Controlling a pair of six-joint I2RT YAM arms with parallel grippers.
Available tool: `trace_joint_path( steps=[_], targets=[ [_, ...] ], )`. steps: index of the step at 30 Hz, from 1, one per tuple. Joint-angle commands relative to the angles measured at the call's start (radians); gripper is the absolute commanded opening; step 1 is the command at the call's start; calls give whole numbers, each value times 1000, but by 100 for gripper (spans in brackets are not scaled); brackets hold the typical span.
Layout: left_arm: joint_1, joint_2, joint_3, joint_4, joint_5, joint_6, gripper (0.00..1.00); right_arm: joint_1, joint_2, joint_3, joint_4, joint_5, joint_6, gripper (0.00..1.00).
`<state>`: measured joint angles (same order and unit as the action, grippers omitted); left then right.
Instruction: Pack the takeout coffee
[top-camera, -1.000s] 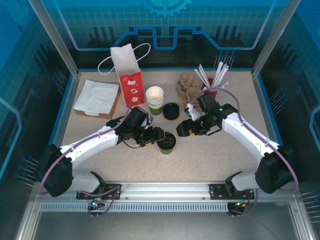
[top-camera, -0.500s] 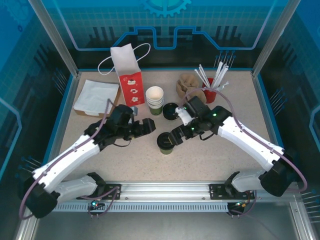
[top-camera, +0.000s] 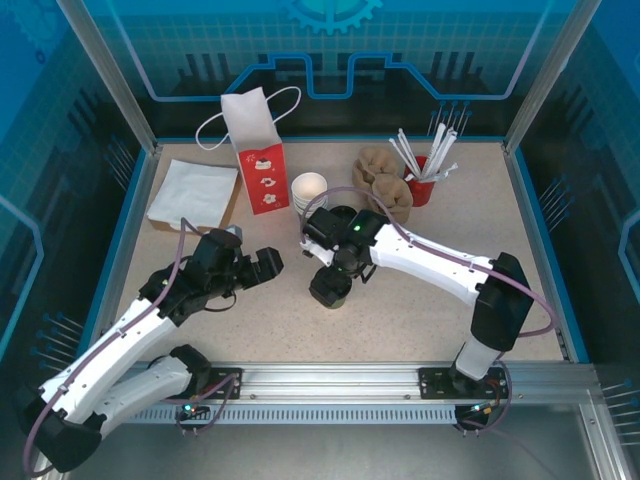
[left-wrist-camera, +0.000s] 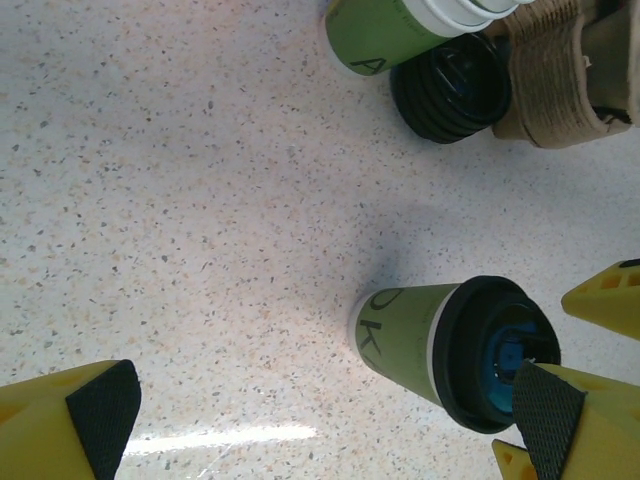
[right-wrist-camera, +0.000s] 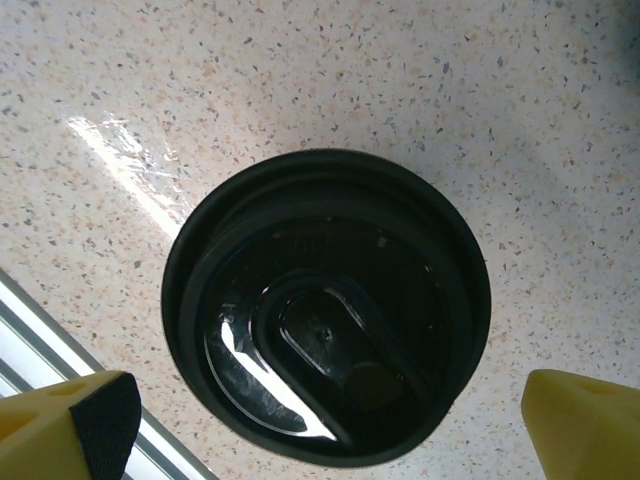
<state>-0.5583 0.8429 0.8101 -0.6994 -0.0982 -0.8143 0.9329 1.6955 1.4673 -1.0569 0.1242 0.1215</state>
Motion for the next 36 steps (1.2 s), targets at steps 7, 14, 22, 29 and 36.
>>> trace_joint_path(
  steps=[7,14,22,29,36],
  targets=[
    [10,-5,-13,-18,-15,-23,99,18,47,45,-38,-4,-50,100],
    [11,-5,-15,-18,-10,-26,99,24,75,60,-40,11,-62,100],
    [11,-5,-20,-12,-6,-28,99,38,118,77,-55,35,-79,100],
    [11,-3,-25,-9,-3,-28,99,56,145,83,-66,60,-96,100],
    [11,-4,-28,-9,-3,-29,99,57,168,74,-48,43,-100,100]
  ],
)
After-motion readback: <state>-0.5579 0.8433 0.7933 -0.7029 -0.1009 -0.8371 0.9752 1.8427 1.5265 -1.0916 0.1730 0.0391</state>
